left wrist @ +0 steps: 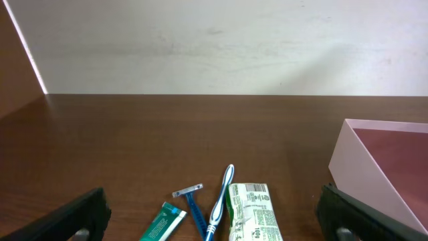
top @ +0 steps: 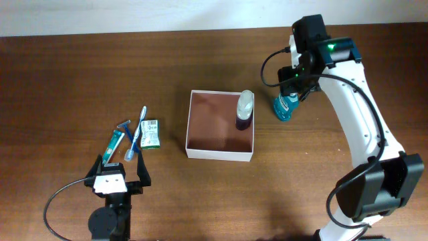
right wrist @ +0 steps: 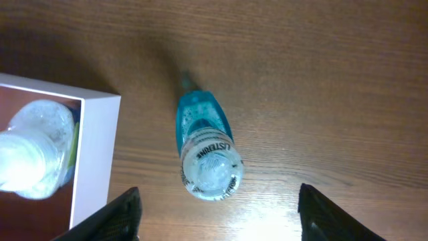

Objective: Pack container
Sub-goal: 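Move the right gripper over the blue Listerine bottle, then lower the right gripper and close it on the Listerine bottle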

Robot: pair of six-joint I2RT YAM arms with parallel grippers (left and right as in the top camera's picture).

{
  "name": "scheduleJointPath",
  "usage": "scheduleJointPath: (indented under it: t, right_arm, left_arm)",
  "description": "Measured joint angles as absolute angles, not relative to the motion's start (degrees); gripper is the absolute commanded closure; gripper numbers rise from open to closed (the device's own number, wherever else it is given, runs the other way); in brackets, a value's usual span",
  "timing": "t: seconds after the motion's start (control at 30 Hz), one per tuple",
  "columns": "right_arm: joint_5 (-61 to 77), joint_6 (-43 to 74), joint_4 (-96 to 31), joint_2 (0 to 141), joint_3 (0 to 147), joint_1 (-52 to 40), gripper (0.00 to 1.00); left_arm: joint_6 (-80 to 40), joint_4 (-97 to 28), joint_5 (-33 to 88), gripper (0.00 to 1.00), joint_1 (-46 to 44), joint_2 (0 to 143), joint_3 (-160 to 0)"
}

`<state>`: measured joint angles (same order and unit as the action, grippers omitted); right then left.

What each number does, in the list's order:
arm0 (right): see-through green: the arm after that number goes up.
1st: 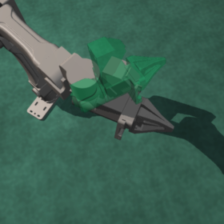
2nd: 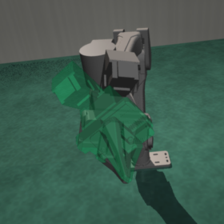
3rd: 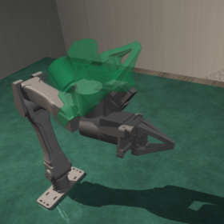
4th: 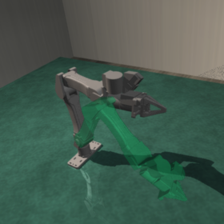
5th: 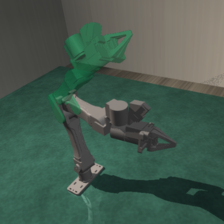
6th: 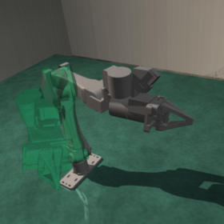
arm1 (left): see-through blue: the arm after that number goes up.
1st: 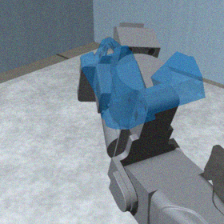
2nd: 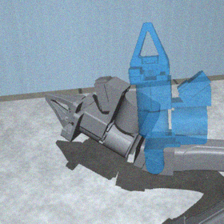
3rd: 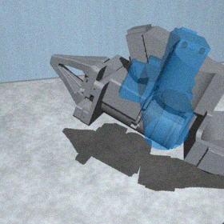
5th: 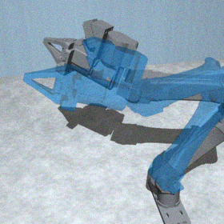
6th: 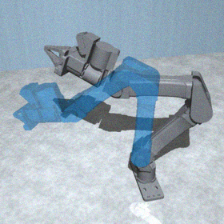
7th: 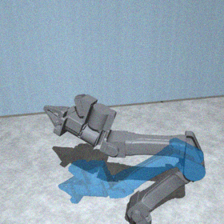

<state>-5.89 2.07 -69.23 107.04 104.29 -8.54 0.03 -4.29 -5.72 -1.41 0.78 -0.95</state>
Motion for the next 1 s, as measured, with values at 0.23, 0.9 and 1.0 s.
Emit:
scheduleJointPath:
  t: [0.23,0.9,1.0]
  right_arm:
    - [-5.8,1.7,-66.4,107.1,100.9,-8.5,0.32]
    - [-5.5,1.5,-64.7,109.3,100.6,-8.5,0.5]
    - [-5.4,1.5,-64.6,109.3,100.6,-8.5,0.5]
  left_arm:
    - [0.0,-4.3,-5.7,0.0,-1.4,0.8,-1.0]
    - [0.0,-4.3,-5.7,0.01,-1.4,0.8,-1.0]
    - [0.0,-4.3,-5.7,0.0,-1.4,0.8,-1.0]
